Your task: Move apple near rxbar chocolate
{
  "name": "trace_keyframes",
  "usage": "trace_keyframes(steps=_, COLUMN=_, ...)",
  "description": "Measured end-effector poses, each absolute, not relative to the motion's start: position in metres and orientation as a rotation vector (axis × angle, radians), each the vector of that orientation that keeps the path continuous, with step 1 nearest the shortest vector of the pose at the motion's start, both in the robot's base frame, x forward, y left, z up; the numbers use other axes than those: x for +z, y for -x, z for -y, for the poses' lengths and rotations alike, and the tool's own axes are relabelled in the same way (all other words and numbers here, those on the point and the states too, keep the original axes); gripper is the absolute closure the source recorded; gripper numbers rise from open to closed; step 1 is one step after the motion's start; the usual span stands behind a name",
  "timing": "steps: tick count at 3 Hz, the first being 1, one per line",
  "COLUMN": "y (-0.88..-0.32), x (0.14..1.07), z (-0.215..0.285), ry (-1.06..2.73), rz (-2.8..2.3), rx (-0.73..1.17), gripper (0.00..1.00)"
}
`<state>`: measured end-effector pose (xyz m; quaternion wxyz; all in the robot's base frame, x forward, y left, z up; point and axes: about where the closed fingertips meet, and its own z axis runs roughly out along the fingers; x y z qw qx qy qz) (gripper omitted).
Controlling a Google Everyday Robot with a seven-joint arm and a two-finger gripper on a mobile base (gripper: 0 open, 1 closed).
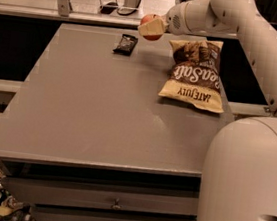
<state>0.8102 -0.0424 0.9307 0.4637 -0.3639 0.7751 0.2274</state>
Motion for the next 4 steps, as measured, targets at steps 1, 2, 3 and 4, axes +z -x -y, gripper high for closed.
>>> trace_keyframes(steps=1, y=-0.825, x=0.903, z=0.024, ry=0.871, rz=-1.937, rx=0.522, gripper=1.00)
trace_keyframes(steps=2, y=-0.832, x=0.883, z=0.015, ry=0.852, rz=-1.959, rx=0.517, gripper=1.00)
trace_keyframes(steps=3, y=-0.841, x=0.862, z=0.021, ry=0.784, rz=-1.988, rx=0.499, gripper=1.00)
trace_keyframes(steps=4, y=-0.845, x=0.850, z=0.030, ry=0.734, rz=-2.003, rx=0.478, gripper=1.00)
